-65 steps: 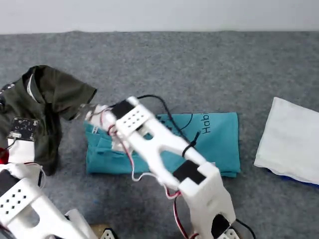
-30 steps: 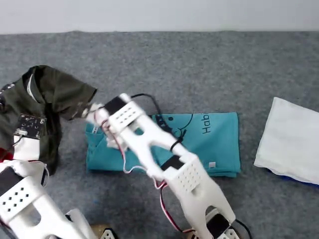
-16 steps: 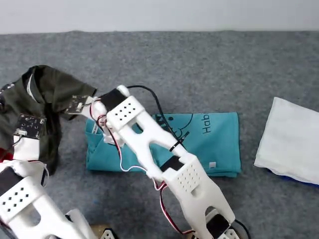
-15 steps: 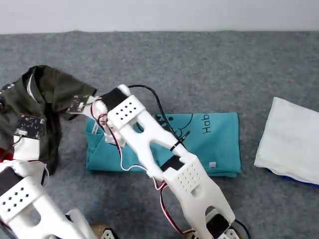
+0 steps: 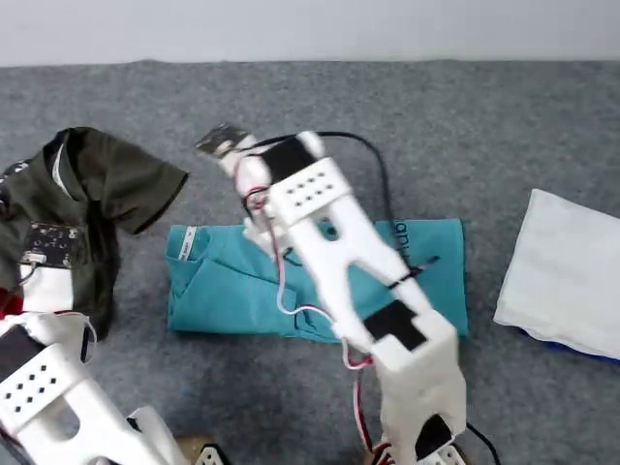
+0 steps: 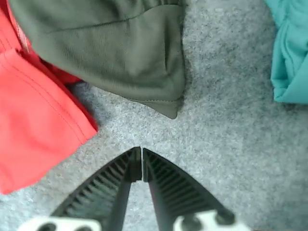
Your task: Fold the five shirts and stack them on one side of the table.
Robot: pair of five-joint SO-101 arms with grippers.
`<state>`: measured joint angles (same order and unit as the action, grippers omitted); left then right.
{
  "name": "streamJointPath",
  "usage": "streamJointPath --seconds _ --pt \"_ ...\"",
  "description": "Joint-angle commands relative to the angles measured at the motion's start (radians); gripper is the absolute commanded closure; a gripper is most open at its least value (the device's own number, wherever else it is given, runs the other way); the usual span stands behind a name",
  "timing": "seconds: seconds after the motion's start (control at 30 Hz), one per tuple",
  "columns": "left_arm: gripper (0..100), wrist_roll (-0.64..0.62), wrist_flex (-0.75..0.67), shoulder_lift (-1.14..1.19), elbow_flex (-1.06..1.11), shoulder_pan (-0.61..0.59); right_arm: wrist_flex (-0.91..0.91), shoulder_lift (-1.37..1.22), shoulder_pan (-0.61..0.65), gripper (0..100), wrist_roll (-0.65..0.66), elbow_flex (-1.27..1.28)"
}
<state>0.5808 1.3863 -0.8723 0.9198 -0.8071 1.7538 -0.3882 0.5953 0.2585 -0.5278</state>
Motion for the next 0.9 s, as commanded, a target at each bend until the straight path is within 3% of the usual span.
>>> streamJointPath --seconds 0.0,0.17,0.43,0.67,0.87 --pt "99 -0.084 0.009 -0.023 -0.033 0.003 0.042 0.191 -0.094 98.8 -0.014 0.106" --pt "99 -0.157 0.011 -0.023 -0.045 0.009 0.036 0.338 -0.269 96.9 -0.038 0.265" --pt "99 -0.158 0.009 -0.023 -0.045 0.009 -0.165 0.364 -0.489 73.4 -0.132 0.506" --pt "99 -0.152 0.003 -0.023 -0.047 0.009 -0.509 0.363 -0.553 72.5 -0.206 0.793" --pt "99 -0.150 0.003 -0.018 -0.041 0.009 -0.682 0.361 -0.619 72.5 -0.206 0.962"
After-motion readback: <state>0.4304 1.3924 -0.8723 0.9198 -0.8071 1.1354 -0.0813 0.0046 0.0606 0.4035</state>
